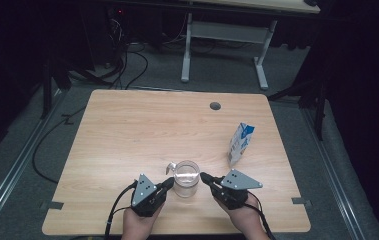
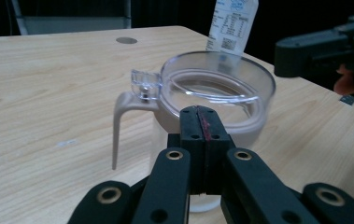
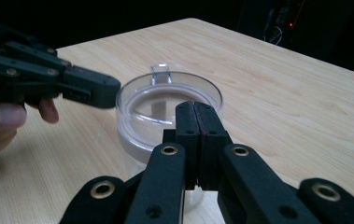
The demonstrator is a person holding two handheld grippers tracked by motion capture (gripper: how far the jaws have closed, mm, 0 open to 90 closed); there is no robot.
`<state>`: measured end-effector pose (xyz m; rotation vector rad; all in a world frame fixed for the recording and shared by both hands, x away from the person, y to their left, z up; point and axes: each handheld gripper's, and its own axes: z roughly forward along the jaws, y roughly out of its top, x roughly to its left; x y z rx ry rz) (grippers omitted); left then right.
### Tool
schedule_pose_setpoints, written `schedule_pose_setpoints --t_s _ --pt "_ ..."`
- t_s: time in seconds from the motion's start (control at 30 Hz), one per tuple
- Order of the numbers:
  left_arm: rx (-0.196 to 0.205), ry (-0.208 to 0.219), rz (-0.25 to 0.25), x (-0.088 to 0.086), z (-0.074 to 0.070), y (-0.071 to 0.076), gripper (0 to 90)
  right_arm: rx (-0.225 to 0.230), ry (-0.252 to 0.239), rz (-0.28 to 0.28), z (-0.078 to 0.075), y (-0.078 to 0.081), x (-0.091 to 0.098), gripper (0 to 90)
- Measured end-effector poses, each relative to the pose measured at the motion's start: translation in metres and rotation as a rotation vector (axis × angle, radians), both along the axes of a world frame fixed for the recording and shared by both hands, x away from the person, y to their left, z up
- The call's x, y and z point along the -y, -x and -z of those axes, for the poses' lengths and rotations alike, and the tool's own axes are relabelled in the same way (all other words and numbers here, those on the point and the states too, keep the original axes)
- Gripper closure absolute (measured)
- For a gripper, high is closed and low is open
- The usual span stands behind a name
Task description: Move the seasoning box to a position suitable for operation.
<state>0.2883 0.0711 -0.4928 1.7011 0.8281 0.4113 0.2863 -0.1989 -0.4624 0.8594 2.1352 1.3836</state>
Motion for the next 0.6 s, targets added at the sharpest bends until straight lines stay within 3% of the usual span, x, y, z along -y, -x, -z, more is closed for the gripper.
schedule_pose_setpoints --t_s 0.23,0.6 --pt "0.038 0.013 -0.043 0.002 -0.012 -0.027 90.0 -0.019 0.019 0.018 0.009 -0.004 0.004 88.7" --pt "0.04 0.0 -0.068 0.005 -0.013 -0.038 90.0 -0.024 0.023 0.025 0.011 -0.004 0.006 88.7"
